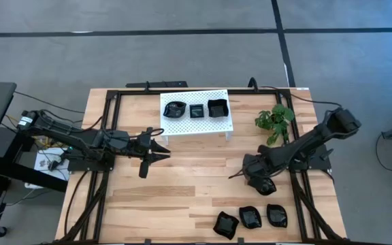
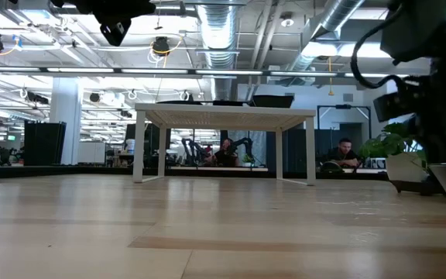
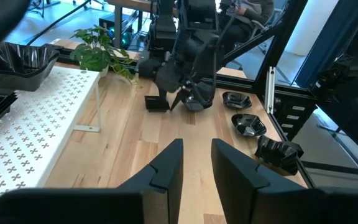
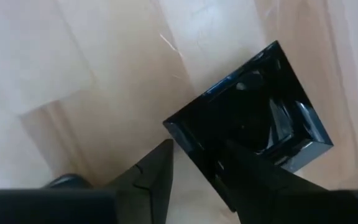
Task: Pick & Place Mini shaped plates
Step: Stack the square plate on top of the square plate on the shelf
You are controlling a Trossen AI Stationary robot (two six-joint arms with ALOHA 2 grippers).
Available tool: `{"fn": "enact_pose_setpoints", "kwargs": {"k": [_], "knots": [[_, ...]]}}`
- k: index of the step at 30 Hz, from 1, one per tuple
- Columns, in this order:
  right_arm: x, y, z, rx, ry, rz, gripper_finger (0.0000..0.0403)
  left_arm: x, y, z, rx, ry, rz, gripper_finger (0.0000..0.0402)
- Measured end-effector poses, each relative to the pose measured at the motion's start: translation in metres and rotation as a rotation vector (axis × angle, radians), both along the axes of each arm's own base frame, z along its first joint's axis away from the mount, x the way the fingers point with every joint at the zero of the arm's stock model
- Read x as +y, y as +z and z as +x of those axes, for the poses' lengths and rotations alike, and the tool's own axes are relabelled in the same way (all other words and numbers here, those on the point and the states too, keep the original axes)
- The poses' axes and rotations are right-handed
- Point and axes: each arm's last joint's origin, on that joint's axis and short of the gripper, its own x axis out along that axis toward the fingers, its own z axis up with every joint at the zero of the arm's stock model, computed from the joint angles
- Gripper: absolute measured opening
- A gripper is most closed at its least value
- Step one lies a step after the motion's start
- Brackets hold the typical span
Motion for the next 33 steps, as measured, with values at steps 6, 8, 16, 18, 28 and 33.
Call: {"fn": "enact_pose_setpoints", "kwargs": {"k": [6, 8, 16, 18, 28, 33], "knots": [[-0.001, -0.006, 0.003, 0.038, 0.077, -0.027, 0.0127, 0.000, 0.000, 0.000, -0.004, 0.000, 0.000, 0.0085], [-0.002, -0.006, 0.003, 0.043, 0.075, -0.026, 0.0116, 0.000, 0.001, 0.000, -0.006, 0.000, 0.000, 0.0085], [-0.002, 0.008, 0.007, -0.004, 0.070, -0.004, 0.0016, 0.000, 0.001, 0.000, -0.011, 0.000, 0.001, 0.0085], [0.001, 0.019, 0.013, -0.045, 0.071, 0.014, 0.0007, 0.000, 0.001, 0.000, -0.011, -0.001, 0.001, 0.0085], [0.017, 0.088, 0.069, -0.340, 0.183, -0.089, 0.0004, 0.000, 0.001, 0.000, -0.014, -0.001, 0.000, 0.0085], [0.015, 0.121, 0.108, -0.486, 0.279, -0.278, 0.0009, 0.000, 0.001, 0.000, -0.014, 0.000, 0.000, 0.0085]]}}
